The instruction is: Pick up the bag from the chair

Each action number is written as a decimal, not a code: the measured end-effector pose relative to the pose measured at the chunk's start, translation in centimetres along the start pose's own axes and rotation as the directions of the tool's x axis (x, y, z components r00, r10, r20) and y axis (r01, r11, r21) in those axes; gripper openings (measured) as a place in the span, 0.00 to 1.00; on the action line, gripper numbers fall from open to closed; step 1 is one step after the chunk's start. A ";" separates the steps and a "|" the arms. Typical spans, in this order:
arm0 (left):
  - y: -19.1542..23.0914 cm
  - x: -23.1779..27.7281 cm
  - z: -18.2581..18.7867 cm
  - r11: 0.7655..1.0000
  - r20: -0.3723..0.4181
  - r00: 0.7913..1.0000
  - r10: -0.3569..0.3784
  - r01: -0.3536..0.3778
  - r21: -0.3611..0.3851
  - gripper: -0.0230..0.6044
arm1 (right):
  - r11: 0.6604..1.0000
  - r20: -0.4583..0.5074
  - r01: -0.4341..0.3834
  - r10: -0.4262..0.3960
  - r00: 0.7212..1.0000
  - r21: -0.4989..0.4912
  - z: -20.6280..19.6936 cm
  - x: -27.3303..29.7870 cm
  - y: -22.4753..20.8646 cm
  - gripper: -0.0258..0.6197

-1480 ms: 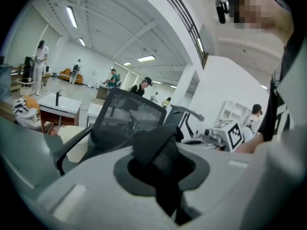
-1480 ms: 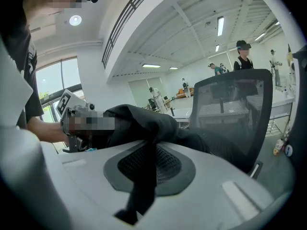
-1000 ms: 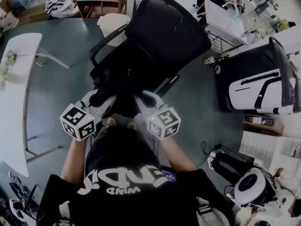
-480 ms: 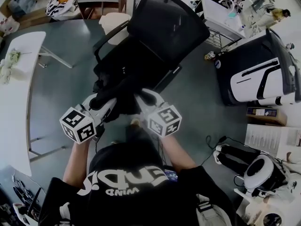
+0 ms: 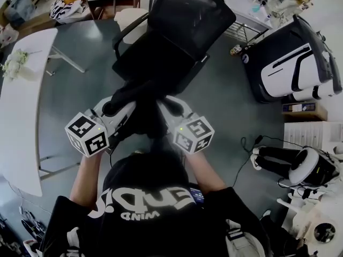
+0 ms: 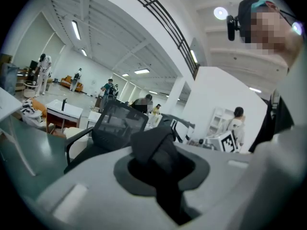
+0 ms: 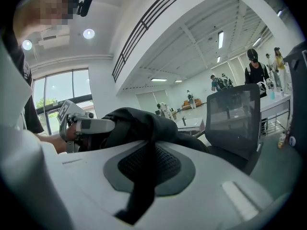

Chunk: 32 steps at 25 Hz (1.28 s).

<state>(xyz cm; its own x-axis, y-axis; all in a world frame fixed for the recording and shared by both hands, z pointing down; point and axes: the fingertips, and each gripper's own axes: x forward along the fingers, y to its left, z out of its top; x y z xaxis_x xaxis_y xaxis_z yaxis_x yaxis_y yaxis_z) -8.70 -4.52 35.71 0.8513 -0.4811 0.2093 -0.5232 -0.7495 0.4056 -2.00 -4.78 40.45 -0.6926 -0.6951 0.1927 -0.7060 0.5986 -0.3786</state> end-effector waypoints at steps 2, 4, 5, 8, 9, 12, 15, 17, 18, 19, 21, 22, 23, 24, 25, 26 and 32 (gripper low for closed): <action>-1.9 -1.4 -1.3 1.000 -0.016 1.000 -0.024 0.024 0.004 0.13 | 1.000 -0.003 0.022 -0.022 1.000 0.011 -1.4 -1.8 1.8 0.08; -3.9 -2.5 -2.5 0.999 -0.032 0.998 -0.049 0.049 0.003 0.13 | 0.999 -0.006 0.046 -0.046 0.999 0.027 -2.6 -3.7 3.3 0.08; -4.9 -2.9 -3.0 0.998 -0.039 0.998 -0.059 0.059 0.002 0.13 | 0.998 -0.007 0.058 -0.058 0.998 0.035 -3.0 -4.7 3.9 0.08; -7.6 -3.8 -4.3 0.997 -0.047 0.996 -0.074 0.074 0.000 0.13 | 0.996 -0.009 0.079 -0.079 0.997 0.051 -4.1 -7.4 5.3 0.08; -8.5 -4.1 -4.6 0.997 -0.047 0.996 -0.073 0.073 0.001 0.13 | 0.995 -0.008 0.079 -0.079 0.997 0.054 -4.3 -8.2 5.7 0.08; -10.2 -4.7 -5.5 0.998 -0.041 0.997 -0.062 0.063 0.001 0.13 | 0.996 -0.007 0.067 -0.067 0.998 0.057 -4.9 -9.9 6.6 0.08; -11.2 -5.4 -6.5 0.999 -0.034 0.998 -0.050 0.050 0.000 0.13 | 0.997 -0.014 0.052 -0.051 0.999 0.053 -5.6 -10.9 7.4 0.08; -11.9 -5.6 -7.4 0.999 -0.030 0.999 -0.043 0.043 0.003 0.13 | 0.998 -0.025 0.044 -0.043 0.999 0.045 -6.3 -11.7 7.6 0.08; -12.2 -5.7 -7.9 0.999 -0.029 0.999 -0.040 0.040 0.003 0.13 | 0.998 -0.031 0.040 -0.039 0.999 0.040 -6.8 -12.1 7.7 0.08; -12.4 -5.6 -8.4 0.999 -0.028 0.999 -0.036 0.036 0.003 0.13 | 0.999 -0.037 0.038 -0.037 0.999 0.035 -7.2 -12.4 7.6 0.08; -12.9 -5.4 -9.5 1.000 -0.032 0.999 -0.029 0.029 -0.001 0.13 | 0.999 -0.047 0.045 -0.044 0.998 0.025 -8.3 -13.0 7.3 0.08; -13.1 -5.2 -10.1 1.000 -0.036 0.999 -0.027 0.027 -0.002 0.13 | 0.998 -0.054 0.051 -0.050 0.997 0.023 -8.8 -13.4 7.1 0.08; -13.4 -4.9 -10.7 1.000 -0.041 0.999 -0.027 0.026 -0.003 0.13 | 0.998 -0.061 0.056 -0.055 0.997 0.024 -9.3 -13.7 6.9 0.08; -13.8 -4.7 -11.3 1.000 -0.045 0.999 -0.027 0.027 -0.004 0.13 | 0.998 -0.067 0.060 -0.058 0.996 0.027 -9.8 -14.1 6.7 0.08; -14.1 -4.4 -11.8 1.000 -0.050 0.998 -0.027 0.027 -0.006 0.13 | 0.997 -0.073 0.064 -0.062 0.995 0.031 -10.3 -14.5 6.5 0.08; -14.4 -4.2 -12.3 1.000 -0.057 0.998 -0.027 0.027 -0.008 0.13 | 0.997 -0.080 0.069 -0.065 0.995 0.037 -10.7 -15.0 6.3 0.08; -15.7 -3.5 -13.7 0.999 -0.087 0.996 -0.036 0.034 -0.020 0.14 | 0.995 -0.087 0.086 -0.081 0.993 0.057 -11.9 -16.8 6.0 0.08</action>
<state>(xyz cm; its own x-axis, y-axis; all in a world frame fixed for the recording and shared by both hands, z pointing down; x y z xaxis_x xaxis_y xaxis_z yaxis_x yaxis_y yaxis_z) -2.89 15.19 40.79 0.8695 -0.4130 0.2709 -0.4932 -0.7562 0.4301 3.67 15.21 45.73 -0.6433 -0.7041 0.3006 -0.7534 0.5125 -0.4120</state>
